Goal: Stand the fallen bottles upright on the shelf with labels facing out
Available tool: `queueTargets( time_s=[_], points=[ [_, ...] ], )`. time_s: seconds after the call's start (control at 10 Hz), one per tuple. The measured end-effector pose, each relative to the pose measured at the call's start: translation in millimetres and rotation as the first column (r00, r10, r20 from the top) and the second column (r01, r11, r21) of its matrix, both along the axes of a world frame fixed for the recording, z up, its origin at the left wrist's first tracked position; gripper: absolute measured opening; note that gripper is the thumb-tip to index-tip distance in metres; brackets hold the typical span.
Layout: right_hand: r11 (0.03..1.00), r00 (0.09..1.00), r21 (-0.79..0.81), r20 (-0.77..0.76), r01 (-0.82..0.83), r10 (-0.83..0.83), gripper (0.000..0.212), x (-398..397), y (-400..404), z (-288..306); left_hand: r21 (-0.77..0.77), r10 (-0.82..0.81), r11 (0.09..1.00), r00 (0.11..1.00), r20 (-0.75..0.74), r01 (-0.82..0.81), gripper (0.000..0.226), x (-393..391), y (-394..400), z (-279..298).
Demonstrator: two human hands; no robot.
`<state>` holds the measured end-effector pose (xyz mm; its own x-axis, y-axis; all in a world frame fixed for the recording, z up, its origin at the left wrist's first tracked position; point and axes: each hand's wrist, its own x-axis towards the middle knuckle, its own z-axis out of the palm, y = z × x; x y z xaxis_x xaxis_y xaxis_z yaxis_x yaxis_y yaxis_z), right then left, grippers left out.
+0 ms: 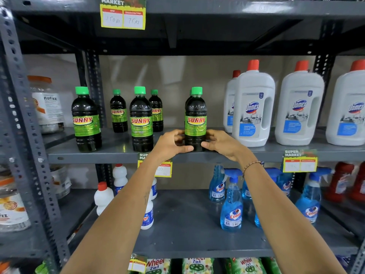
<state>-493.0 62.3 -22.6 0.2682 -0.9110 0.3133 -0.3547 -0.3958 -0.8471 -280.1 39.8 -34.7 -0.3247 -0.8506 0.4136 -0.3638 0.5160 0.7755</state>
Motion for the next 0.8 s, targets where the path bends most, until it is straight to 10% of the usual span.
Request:
queueTargets(
  time_s=[0.8],
  points=[
    [0.967, 0.969, -0.106, -0.066, 0.232, -0.239, 0.050, -0.8, 27.4, -7.2, -0.138, 0.238, 0.965, 0.964, 0.121, -0.221, 0.050, -4.6, 24.0, 1.6]
  ],
)
